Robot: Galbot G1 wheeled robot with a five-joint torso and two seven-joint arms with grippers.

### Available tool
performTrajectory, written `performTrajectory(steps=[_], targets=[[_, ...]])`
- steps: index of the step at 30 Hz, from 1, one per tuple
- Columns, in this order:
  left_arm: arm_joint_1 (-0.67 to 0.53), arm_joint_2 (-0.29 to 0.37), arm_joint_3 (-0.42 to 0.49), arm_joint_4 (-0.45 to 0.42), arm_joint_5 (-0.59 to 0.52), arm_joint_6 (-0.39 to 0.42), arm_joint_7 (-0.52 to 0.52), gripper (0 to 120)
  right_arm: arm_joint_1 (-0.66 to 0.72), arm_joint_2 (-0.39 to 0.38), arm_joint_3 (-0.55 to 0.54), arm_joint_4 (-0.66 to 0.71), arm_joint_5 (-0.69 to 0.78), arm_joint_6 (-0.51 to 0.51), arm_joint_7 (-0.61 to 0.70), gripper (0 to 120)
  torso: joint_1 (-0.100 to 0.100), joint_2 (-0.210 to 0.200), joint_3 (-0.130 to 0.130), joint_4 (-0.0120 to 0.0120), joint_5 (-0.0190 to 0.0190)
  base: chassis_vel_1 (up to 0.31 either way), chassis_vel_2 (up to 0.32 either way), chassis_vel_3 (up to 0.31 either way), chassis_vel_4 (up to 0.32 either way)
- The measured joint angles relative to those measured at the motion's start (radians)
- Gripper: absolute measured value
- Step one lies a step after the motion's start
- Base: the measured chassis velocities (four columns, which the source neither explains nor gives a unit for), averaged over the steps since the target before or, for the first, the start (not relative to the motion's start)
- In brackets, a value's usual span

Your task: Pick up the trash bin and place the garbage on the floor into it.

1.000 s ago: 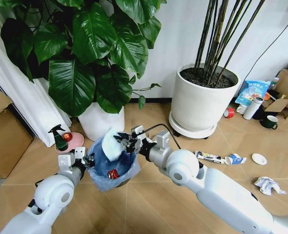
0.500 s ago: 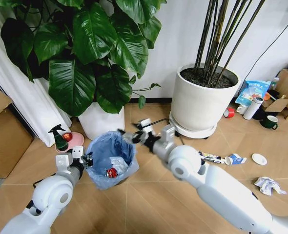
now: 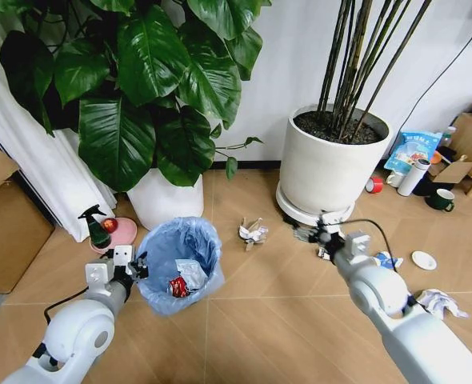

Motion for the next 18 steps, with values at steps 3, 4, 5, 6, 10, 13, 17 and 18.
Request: performTrajectory(steps=[3, 4, 5, 6, 10, 13, 17, 18], targets=[[0.000, 0.001, 0.006, 0.000, 0.000, 0.000, 0.000, 0, -0.027, 0.017, 0.008, -0.004, -0.010, 0.007, -0.005, 100, 0.000, 0.000, 0.000, 0.0001, -0.0003, 0.000, 0.000, 0.000, 0.000], [0.000, 0.002, 0.007, 0.000, 0.000, 0.000, 0.000, 0, -0.033, 0.025, 0.009, -0.008, -0.016, 0.009, -0.007, 100, 0.000, 0.000, 0.000, 0.0001, -0.0003, -0.019, 0.059, 0.033, -0.021], [-0.001, 0.001, 0.008, 0.000, 0.000, 0.000, 0.000, 0, -0.038, 0.030, 0.009, -0.012, -0.022, 0.013, -0.010, 100, 0.000, 0.000, 0.000, 0.0001, -0.0002, -0.035, 0.059, 0.059, -0.041], [-0.001, 0.001, 0.009, 0.001, 0.000, 0.000, 0.000, 0, -0.043, 0.036, 0.008, -0.017, -0.029, 0.016, -0.012, 100, 0.000, 0.000, 0.000, 0.0001, -0.0002, -0.073, 0.095, 0.059, -0.041], [-0.001, 0.000, 0.010, 0.003, 0.000, 0.000, 0.000, 0, -0.052, 0.051, -0.001, -0.026, -0.042, 0.022, -0.015, 100, 0.000, 0.000, 0.000, 0.0001, -0.0004, -0.124, 0.126, 0.108, -0.122], [-0.001, 0.000, 0.011, 0.004, 0.000, 0.000, -0.001, 0, -0.053, 0.057, -0.007, -0.031, -0.046, 0.024, -0.016, 100, 0.000, 0.000, 0.000, 0.0001, -0.0003, -0.188, 0.175, 0.177, -0.161], [-0.001, 0.000, 0.010, 0.004, 0.000, 0.000, -0.001, 0, -0.049, 0.066, -0.027, -0.040, -0.052, 0.027, -0.018, 100, 0.000, 0.000, 0.000, 0.0001, -0.0005, -0.210, 0.204, 0.207, -0.218], [-0.001, 0.001, 0.010, 0.005, 0.000, 0.000, -0.001, 0, -0.045, 0.067, -0.035, -0.044, -0.052, 0.028, -0.018, 100, 0.000, 0.000, 0.000, 0.0001, -0.0003, -0.212, 0.213, 0.197, -0.200]])
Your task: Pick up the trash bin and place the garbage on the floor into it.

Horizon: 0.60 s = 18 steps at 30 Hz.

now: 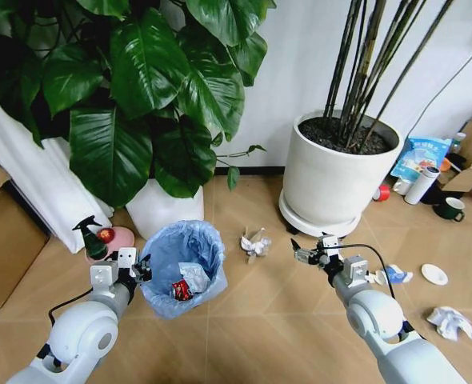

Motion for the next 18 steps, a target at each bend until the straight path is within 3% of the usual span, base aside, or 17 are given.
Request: performTrajectory(steps=[6, 11, 14, 18], targets=[[0.000, -0.003, -0.001, -0.001, -0.002, 0.000, -0.002, 0, 0.042, 0.005, -0.051, -0.057, 0.017, 0.025, -0.003, 100, 0.000, 0.000, 0.000, -0.0001, -0.0002, -0.175, 0.179, 0.180, -0.174], [0.006, -0.007, -0.001, -0.003, -0.001, 0.000, -0.005, 0, 0.126, 0.028, -0.121, -0.171, 0.074, 0.035, -0.020, 100, 0.000, 0.000, 0.000, -0.0002, -0.0002, -0.032, 0.036, 0.028, -0.033], [0.012, -0.009, -0.001, -0.008, -0.002, 0.000, -0.009, 0, 0.194, 0.057, -0.177, -0.274, 0.095, 0.052, -0.035, 100, 0.000, 0.000, 0.000, 0.0001, 0.0002, 0.050, -0.048, -0.037, 0.058], [0.023, 0.003, -0.011, -0.029, -0.010, 0.000, -0.017, 0, 0.361, 0.164, -0.319, -0.560, 0.123, 0.074, -0.064, 100, 0.000, 0.000, 0.000, 0.0003, -0.0004, 0.015, -0.011, -0.008, 0.014]])
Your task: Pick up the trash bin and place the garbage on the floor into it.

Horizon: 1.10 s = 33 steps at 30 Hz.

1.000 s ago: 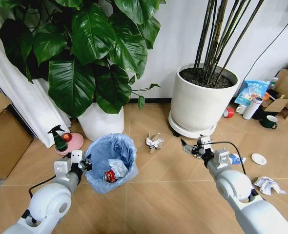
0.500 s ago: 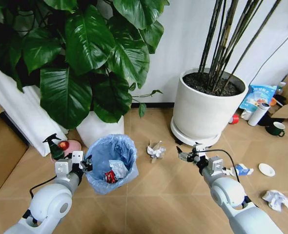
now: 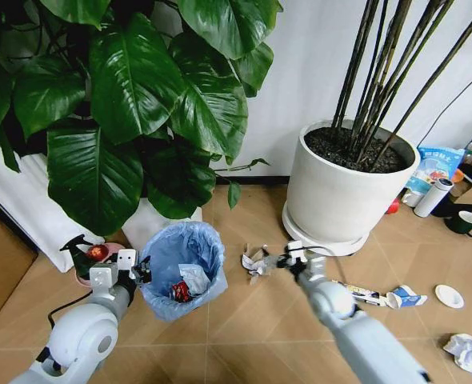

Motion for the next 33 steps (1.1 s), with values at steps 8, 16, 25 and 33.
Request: performTrajectory(steps=[8, 16, 25, 33], targets=[[0.000, 0.016, -0.006, -0.008, -0.011, -0.003, -0.011, 0, 0.133, 0.094, -0.041, -0.267, -0.009, 0.015, -0.004, 100, 0.000, 0.000, 0.000, -0.0003, 0.0006, 0.000, 0.000, 0.000, 0.000], [0.009, 0.018, -0.008, -0.016, -0.013, -0.006, -0.013, 0, 0.221, 0.155, -0.027, -0.470, -0.068, 0.063, -0.060, 100, 0.000, 0.000, 0.000, -0.0003, 0.0005, 0.000, 0.000, 0.000, 0.000], [0.008, 0.022, -0.004, -0.018, -0.011, -0.009, -0.014, 0, 0.263, 0.208, -0.006, -0.604, -0.069, 0.073, -0.098, 100, 0.000, 0.000, 0.000, -0.0003, 0.0004, 0.000, 0.000, 0.000, 0.000], [0.007, 0.026, -0.002, -0.017, -0.012, -0.010, -0.014, 0, 0.276, 0.243, 0.021, -0.674, -0.111, 0.102, -0.109, 78, 0.000, 0.000, 0.000, -0.0002, 0.0004, 0.000, 0.000, 0.000, 0.000]])
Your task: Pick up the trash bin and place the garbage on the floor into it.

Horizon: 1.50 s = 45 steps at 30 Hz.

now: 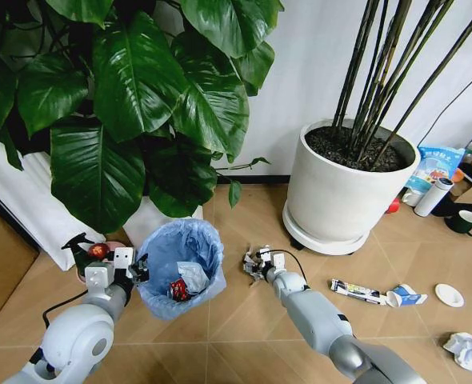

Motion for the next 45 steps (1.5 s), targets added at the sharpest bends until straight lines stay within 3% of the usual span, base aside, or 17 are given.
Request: performTrajectory(steps=[3, 6, 8, 18, 20, 32, 37, 41, 43, 45], targets=[[0.000, 0.005, 0.000, 0.000, -0.001, 0.000, 0.000, 0, 0.002, 0.009, 0.012, -0.020, -0.016, 0.011, -0.004, 63, 0.000, 0.000, 0.000, -0.0001, 0.0000, 0.000, 0.000, 0.000, 0.000], [-0.002, 0.007, 0.000, 0.001, -0.002, 0.000, 0.000, 0, 0.002, 0.013, 0.018, -0.029, -0.022, 0.016, -0.005, 57, 0.000, 0.000, 0.000, 0.0000, 0.0001, 0.000, 0.000, 0.000, 0.000], [-0.003, 0.010, 0.000, 0.001, -0.003, 0.000, 0.000, 0, 0.002, 0.016, 0.025, -0.035, -0.034, 0.022, -0.008, 45, 0.000, 0.000, 0.000, 0.0000, 0.0000, 0.000, 0.000, 0.000, 0.000], [-0.003, 0.008, 0.000, 0.001, -0.003, -0.001, 0.000, 0, -0.003, 0.021, 0.042, -0.041, -0.046, 0.030, -0.007, 17, 0.000, 0.000, 0.000, 0.0000, 0.0001, 0.000, 0.000, 0.000, 0.000], [-0.003, 0.009, -0.002, 0.000, -0.003, -0.002, 0.000, 0, -0.005, 0.017, 0.049, -0.040, -0.049, 0.030, -0.003, 4, 0.000, 0.000, 0.000, 0.0000, 0.0001, 0.000, 0.000, 0.000, 0.000], [-0.005, 0.011, -0.010, -0.004, -0.007, -0.004, 0.000, 0, -0.045, -0.026, 0.087, 0.074, -0.045, 0.020, 0.030, 0, 0.000, 0.000, 0.000, -0.0001, 0.0002, 0.000, 0.000, 0.000, 0.000], [-0.005, 0.002, -0.012, 0.001, -0.004, -0.005, 0.001, 0, -0.102, -0.074, 0.097, 0.229, -0.009, -0.002, 0.052, 0, 0.000, 0.000, 0.000, 0.0001, 0.0004, 0.000, 0.000, 0.000, 0.000], [-0.002, -0.028, 0.000, 0.024, 0.022, 0.002, 0.005, 0, -0.283, -0.193, 0.122, 0.725, 0.117, -0.096, 0.117, 0, 0.000, 0.000, 0.000, 0.0000, 0.0004, 0.000, 0.000, 0.000, 0.000], [-0.002, -0.033, 0.004, 0.026, 0.024, 0.006, 0.006, 0, -0.307, -0.213, 0.130, 0.796, 0.134, -0.108, 0.127, 0, 0.000, 0.000, 0.000, 0.0000, 0.0002, 0.000, 0.000, 0.000, 0.000], [-0.003, -0.041, 0.015, 0.033, 0.025, 0.011, 0.007, 0, -0.357, -0.271, 0.150, 0.968, 0.179, -0.142, 0.146, 0, 0.000, 0.000, 0.000, 0.0001, 0.0008, 0.000, 0.000, 0.000, 0.000]])
